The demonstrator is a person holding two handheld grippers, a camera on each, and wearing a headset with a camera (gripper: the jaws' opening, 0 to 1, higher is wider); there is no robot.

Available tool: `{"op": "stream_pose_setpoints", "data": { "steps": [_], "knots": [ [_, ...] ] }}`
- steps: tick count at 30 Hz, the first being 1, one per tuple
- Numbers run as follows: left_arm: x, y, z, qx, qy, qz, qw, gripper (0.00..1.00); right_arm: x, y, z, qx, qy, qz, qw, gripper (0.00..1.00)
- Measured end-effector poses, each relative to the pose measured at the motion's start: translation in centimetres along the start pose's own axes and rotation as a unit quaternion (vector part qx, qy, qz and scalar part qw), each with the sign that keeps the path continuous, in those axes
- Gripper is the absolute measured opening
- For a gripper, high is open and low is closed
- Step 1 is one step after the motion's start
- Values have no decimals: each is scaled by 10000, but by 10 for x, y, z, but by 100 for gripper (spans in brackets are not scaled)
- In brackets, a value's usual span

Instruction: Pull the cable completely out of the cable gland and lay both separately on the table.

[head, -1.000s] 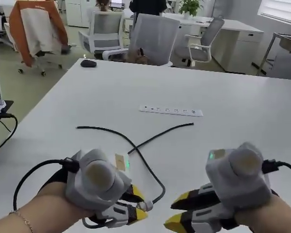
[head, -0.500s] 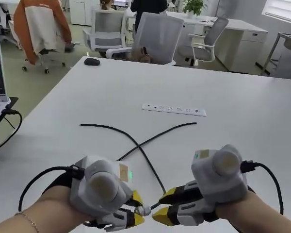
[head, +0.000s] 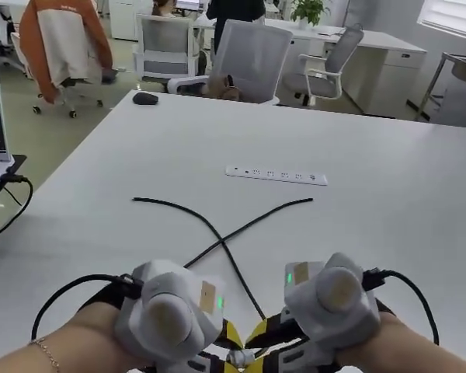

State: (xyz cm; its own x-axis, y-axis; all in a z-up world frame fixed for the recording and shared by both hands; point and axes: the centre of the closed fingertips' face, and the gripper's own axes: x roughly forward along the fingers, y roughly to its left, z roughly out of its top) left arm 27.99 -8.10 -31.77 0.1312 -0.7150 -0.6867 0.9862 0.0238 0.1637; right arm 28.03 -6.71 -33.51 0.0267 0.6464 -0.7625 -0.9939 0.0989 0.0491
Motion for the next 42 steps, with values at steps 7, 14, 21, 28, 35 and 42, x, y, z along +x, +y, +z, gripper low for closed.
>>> {"op": "stream_pose_setpoints", "data": {
  "steps": [7,14,21,28,35,42],
  "knots": [
    [3,10,-11,-447,175,197,9987,18,2,-5,-1,-56,155,-243,9996,12],
    [-1,13,-9,-383,154,359,9985,23,2,-6,1,602,136,-322,9976,12],
    [5,-3,-10,72,386,102,9992,18,4,5,-5,53,384,60,9992,12],
    [5,2,-7,511,400,225,9976,18,2,3,1,-72,520,320,9981,13],
    [7,4,-9,394,422,214,9981,17,5,5,1,-454,638,387,9962,12],
    [-1,9,-7,-794,83,179,9966,17,1,-2,7,-1066,594,-292,9921,11]
  ]
}}
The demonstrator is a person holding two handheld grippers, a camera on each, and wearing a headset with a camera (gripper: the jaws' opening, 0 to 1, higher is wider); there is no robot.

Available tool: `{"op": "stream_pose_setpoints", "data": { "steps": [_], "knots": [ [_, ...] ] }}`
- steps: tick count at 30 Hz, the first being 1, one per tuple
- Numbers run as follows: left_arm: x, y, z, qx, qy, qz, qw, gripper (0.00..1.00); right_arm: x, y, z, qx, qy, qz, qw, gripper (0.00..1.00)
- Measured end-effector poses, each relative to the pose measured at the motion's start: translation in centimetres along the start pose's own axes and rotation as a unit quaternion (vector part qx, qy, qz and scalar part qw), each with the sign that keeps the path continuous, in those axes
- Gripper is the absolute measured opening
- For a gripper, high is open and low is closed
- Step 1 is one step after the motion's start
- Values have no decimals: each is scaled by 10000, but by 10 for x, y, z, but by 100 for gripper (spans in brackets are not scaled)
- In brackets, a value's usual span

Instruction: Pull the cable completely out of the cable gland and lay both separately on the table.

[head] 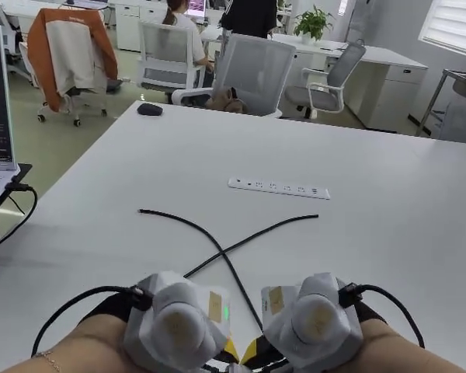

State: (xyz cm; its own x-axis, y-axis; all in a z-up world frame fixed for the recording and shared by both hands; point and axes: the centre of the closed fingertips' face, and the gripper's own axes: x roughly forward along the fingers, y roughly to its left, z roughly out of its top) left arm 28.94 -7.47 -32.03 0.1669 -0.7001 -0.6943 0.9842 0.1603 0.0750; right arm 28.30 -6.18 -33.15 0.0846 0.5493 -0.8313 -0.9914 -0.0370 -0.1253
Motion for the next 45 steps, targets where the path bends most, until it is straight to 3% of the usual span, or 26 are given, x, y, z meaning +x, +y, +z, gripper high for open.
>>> {"op": "stream_pose_setpoints", "data": {
  "steps": [2,5,8,10,13,14,15,16,17,19,20,21,23,24,26,29,31,32,33,34,35,37,39,41,43,45],
  "knots": [
    [-3,2,1,-610,-126,-42,9980,17,-3,-3,2,-285,25,-248,9993,11],
    [-5,4,4,-1147,-315,-174,9928,17,-5,-5,4,-604,126,-532,9967,11],
    [-9,5,5,-1776,-492,-326,9823,17,-8,-7,6,-970,206,-792,9919,11],
    [-11,5,7,-2072,-606,-392,9756,17,-10,-8,8,-1178,264,-922,9884,11],
    [-14,5,6,-2055,-646,-404,9757,17,-9,-9,8,-1134,250,-911,9890,12],
    [-14,7,9,-1478,-635,-219,9867,17,-9,-11,7,-917,225,-891,9915,12],
    [-14,8,9,-1276,-616,-151,9898,17,-8,-12,7,-750,192,-849,9934,12],
    [-13,7,9,-688,-450,-21,9966,17,-8,-12,6,-522,156,-752,9957,13],
    [-11,6,8,-225,-290,84,9993,17,-7,-10,4,-422,164,-593,9972,14],
    [-8,6,10,305,-136,274,9991,17,-6,-7,-1,-275,215,-312,9989,18],
    [-8,8,16,1044,-17,553,9930,17,-6,-7,-1,-228,219,-278,9991,21],
    [-5,3,20,1545,97,592,9862,17,-6,-9,-3,-164,268,-240,9992,22],
    [-3,-3,25,2014,178,649,9772,17,-6,-12,-7,-232,354,-237,9988,18],
    [-2,-5,27,2278,261,705,9708,17,-7,-14,-11,-266,476,-250,9982,16],
    [-1,-6,26,2461,372,746,9657,17,-6,-9,-11,-8,347,-120,9993,13],
    [0,-8,25,2293,344,691,9703,17,-5,-9,-11,98,278,-204,9994,13],
    [0,-10,23,2051,309,627,9762,17,-3,-7,-11,107,259,-270,9992,13],
    [0,-12,22,1592,220,555,9854,17,-2,-8,-10,131,259,-345,9990,13],
    [0,-12,22,1474,174,524,9875,17,-2,-8,-10,129,267,-362,9989,13],
    [0,-3,18,1077,50,441,9932,17,-2,-8,-9,50,296,-440,9986,13],
    [-1,0,18,819,-51,406,9958,17,-2,-11,-9,-63,315,-537,9980,13],
    [-6,7,17,15,-299,313,9991,17,-6,-17,-4,-337,371,-772,9958,13],
    [-8,10,15,-630,-467,169,9968,17,-6,-19,-2,-589,440,-861,9936,13],
    [-8,9,11,-861,-451,61,9952,17,-2,-16,-2,-622,445,-822,9937,13],
    [-6,9,6,-391,-238,205,9987,18,3,-15,-3,-482,368,-765,9952,14],
    [-3,9,4,-89,-73,306,9995,18,5,-13,-5,-214,311,-693,9969,16]
  ]
}}
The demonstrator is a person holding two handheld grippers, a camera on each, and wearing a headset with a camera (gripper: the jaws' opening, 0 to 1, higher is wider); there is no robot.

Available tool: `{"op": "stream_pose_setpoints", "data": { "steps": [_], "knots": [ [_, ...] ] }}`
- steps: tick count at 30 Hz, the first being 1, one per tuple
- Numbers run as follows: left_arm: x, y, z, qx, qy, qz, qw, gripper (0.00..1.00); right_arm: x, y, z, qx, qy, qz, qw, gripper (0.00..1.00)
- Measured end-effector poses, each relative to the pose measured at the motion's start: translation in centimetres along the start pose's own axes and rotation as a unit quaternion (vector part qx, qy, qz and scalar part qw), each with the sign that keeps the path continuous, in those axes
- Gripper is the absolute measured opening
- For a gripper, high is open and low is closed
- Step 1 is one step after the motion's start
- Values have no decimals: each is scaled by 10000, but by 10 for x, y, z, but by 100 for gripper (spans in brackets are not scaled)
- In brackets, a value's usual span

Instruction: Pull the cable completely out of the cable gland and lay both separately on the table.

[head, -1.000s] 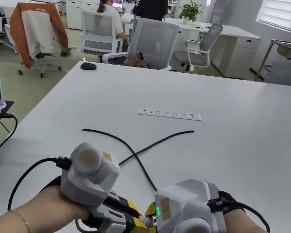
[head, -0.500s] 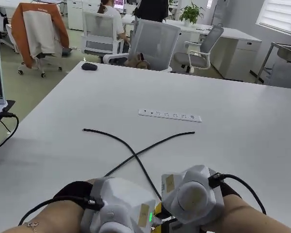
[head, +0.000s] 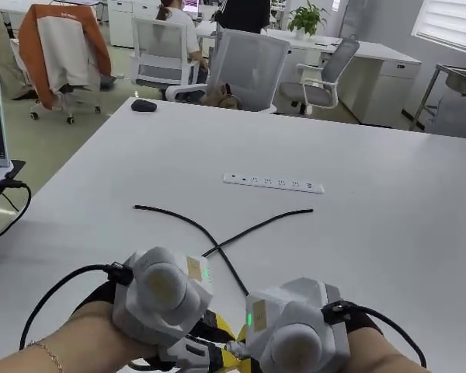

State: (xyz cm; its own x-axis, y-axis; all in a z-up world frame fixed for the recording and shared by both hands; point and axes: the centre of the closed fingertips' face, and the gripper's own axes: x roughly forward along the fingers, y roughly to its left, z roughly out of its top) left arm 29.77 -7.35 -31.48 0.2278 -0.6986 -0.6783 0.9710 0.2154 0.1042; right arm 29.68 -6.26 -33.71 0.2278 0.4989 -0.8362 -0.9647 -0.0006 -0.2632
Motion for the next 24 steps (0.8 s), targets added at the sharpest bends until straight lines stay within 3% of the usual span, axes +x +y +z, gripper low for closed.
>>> {"op": "stream_pose_setpoints", "data": {
  "steps": [1,4,5,7,9,11,14,16,21,23,24],
  "knots": [
    [2,0,-1,159,65,45,9998,18,1,-1,-2,232,-55,-23,9997,19],
    [7,-1,-7,860,392,103,9955,18,2,-10,-14,69,245,-240,9994,21],
    [7,-1,-7,930,387,111,9949,18,3,-10,-17,49,292,-239,9993,21],
    [7,-2,-4,879,313,121,9956,18,4,-10,-23,326,398,-205,9985,20],
    [7,2,-3,958,294,190,9948,18,4,-9,-27,361,432,-146,9983,16],
    [8,1,-6,896,320,143,9954,18,4,-10,-33,236,563,-189,9980,7],
    [8,3,-12,1017,474,145,9936,18,5,-11,-44,324,836,-248,9957,7],
    [7,6,-19,917,611,206,9937,18,2,-16,-56,419,1109,-379,9922,7],
    [-1,16,-26,834,747,400,9929,18,-9,-34,-74,1231,1227,-751,9819,8],
    [-3,20,-31,770,833,482,9924,18,-12,-36,-87,1306,1507,-810,9766,9],
    [-3,21,-31,765,847,490,9923,18,-12,-35,-89,1296,1536,-799,9763,9]
  ]
}}
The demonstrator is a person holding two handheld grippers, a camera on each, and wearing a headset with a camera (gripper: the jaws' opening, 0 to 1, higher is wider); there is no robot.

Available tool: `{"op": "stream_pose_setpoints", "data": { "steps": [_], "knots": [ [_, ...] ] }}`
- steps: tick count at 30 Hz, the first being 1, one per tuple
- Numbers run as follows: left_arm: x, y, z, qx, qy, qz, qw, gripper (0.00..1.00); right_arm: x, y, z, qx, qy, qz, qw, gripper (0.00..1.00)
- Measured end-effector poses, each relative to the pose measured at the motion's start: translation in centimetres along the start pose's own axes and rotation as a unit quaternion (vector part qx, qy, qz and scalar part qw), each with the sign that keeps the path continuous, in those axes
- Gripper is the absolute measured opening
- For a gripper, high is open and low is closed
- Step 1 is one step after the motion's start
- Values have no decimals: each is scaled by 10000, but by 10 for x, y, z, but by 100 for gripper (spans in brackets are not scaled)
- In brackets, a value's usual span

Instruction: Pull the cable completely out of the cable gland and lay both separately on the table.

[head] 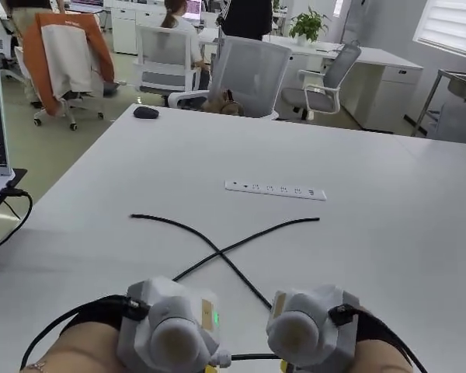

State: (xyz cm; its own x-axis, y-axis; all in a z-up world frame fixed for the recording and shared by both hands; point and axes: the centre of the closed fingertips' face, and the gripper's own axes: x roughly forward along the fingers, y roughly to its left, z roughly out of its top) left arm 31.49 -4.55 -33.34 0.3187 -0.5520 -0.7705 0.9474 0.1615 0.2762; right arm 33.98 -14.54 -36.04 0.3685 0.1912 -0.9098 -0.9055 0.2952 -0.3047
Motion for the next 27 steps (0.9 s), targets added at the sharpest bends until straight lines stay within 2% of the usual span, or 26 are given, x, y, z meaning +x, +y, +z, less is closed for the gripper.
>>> {"op": "stream_pose_setpoints", "data": {
  "steps": [1,4,6,7,8,9,11,12,14,15,17,18,19,22,26,27],
  "knots": [
    [0,0,-1,2,16,0,10000,18,2,0,-3,-31,35,18,10000,9],
    [1,-4,3,100,-20,-41,9999,18,2,6,3,0,-94,154,9998,11],
    [2,-7,8,92,-117,-113,9998,18,3,12,6,-181,-74,171,9997,15],
    [4,-11,9,178,-91,-153,9997,18,4,19,11,-438,-87,237,9987,18],
    [5,-13,9,247,-59,-180,9995,18,5,23,14,-493,-133,301,9982,21],
    [7,-14,8,269,-53,-210,9994,18,4,31,23,-568,-317,459,9968,24],
    [8,-16,9,296,-82,-273,9992,18,2,36,33,-685,-553,540,9947,27],
    [8,-16,10,313,-111,-287,9990,18,0,40,40,-824,-731,601,9921,26],
    [8,-15,13,284,-161,-278,9991,18,-3,45,49,-1027,-990,683,9874,23],
    [8,-14,13,263,-182,-274,9991,18,-4,45,52,-1045,-1053,678,9866,20],
    [9,-13,13,247,-204,-264,9991,18,-5,45,51,-994,-1015,675,9876,7],
    [10,-11,12,256,-195,-243,9992,18,-4,46,50,-980,-1000,747,9873,6],
    [11,-11,11,241,-183,-250,9992,18,-3,45,48,-927,-978,728,9882,5],
    [11,-11,8,263,-110,-238,9993,18,2,43,33,-1072,-616,706,9898,4],
    [13,-8,2,270,15,-186,9995,18,7,32,15,-839,-167,545,9948,4],
    [13,-7,1,267,34,-177,9995,18,8,29,11,-880,-79,490,9949,5]
  ]
}}
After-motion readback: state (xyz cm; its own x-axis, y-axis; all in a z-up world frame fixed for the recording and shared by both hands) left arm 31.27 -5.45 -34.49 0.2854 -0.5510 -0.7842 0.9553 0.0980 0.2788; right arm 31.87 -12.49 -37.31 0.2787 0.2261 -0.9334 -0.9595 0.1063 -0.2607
